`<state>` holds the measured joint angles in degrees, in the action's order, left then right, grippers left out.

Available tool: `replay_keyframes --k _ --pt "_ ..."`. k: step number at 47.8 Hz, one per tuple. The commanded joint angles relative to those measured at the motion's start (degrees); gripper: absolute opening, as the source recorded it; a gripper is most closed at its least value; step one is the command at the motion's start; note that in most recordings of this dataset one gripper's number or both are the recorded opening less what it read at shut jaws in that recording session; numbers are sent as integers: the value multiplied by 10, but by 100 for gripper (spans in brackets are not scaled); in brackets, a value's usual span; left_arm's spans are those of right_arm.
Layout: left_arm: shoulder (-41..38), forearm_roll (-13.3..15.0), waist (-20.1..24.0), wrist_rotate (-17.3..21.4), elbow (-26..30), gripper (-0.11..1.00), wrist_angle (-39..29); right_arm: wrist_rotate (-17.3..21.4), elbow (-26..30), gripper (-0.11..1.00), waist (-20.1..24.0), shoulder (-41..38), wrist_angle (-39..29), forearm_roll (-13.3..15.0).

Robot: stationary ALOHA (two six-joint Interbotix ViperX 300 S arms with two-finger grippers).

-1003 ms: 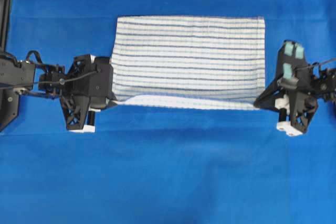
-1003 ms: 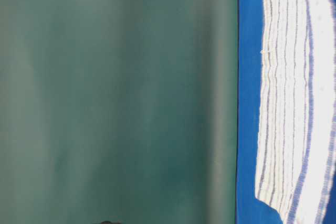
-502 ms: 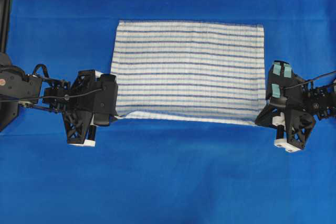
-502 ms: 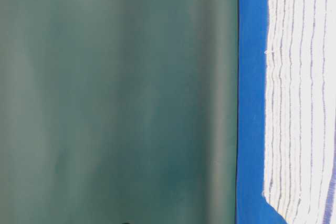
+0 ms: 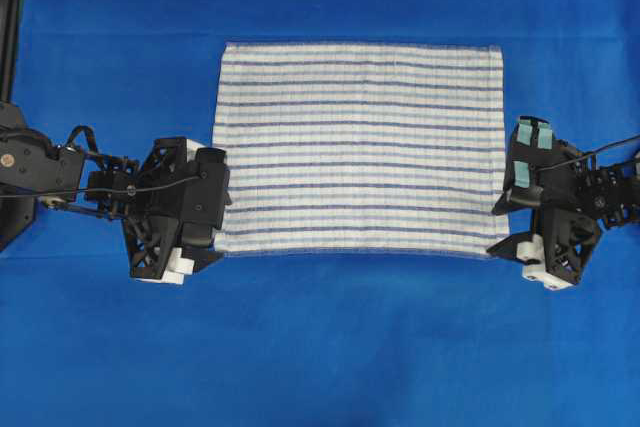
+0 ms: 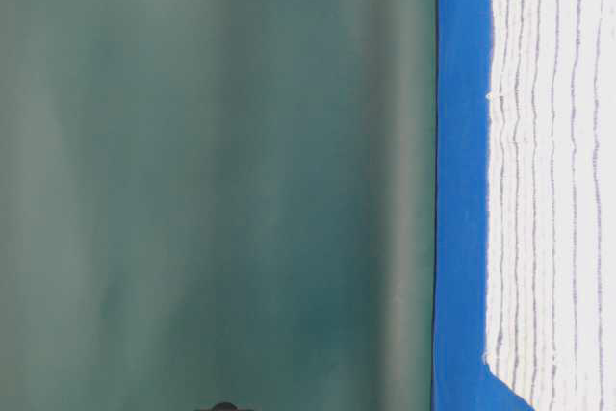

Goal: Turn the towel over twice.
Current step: 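Open both grippers and withdraw them sideways from the towel, then pinch the towel's far corners again with both grippers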

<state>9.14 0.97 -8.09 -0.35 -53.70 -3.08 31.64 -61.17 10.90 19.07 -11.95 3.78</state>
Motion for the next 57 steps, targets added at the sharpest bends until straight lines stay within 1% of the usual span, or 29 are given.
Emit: replay_keyframes --k 1,4,8,10,15,24,26,31,40,43,48,57 --pt "20 1 5 0 15 89 -9 -1 18 65 0 14 2 13" --pt "32 1 13 2 18 85 -18 -2 25 60 -4 25 -2 25" --pt "47 1 29 6 21 82 -27 -4 32 61 -13 48 -11 45" --pt "57 1 39 8 22 81 -31 -4 34 61 -23 65 -18 60" --pt "85 1 67 10 21 80 -36 -4 36 61 -48 102 -35 88" --pt "130 1 115 17 19 80 -34 -5 29 61 -104 177 -62 141" --pt "139 1 125 20 18 80 -32 -5 26 61 -121 196 -64 156" --pt "163 1 156 32 18 80 -25 -5 22 61 -162 232 -65 179" --pt "190 1 200 54 17 80 -18 -5 20 61 -224 263 -65 221" --pt "191 1 209 60 16 80 -11 -5 20 61 -237 263 -65 227" --pt "188 1 214 65 17 80 -11 -5 20 61 -252 252 -65 229" --pt "184 1 223 69 17 80 -10 -5 20 61 -264 221 -65 229"
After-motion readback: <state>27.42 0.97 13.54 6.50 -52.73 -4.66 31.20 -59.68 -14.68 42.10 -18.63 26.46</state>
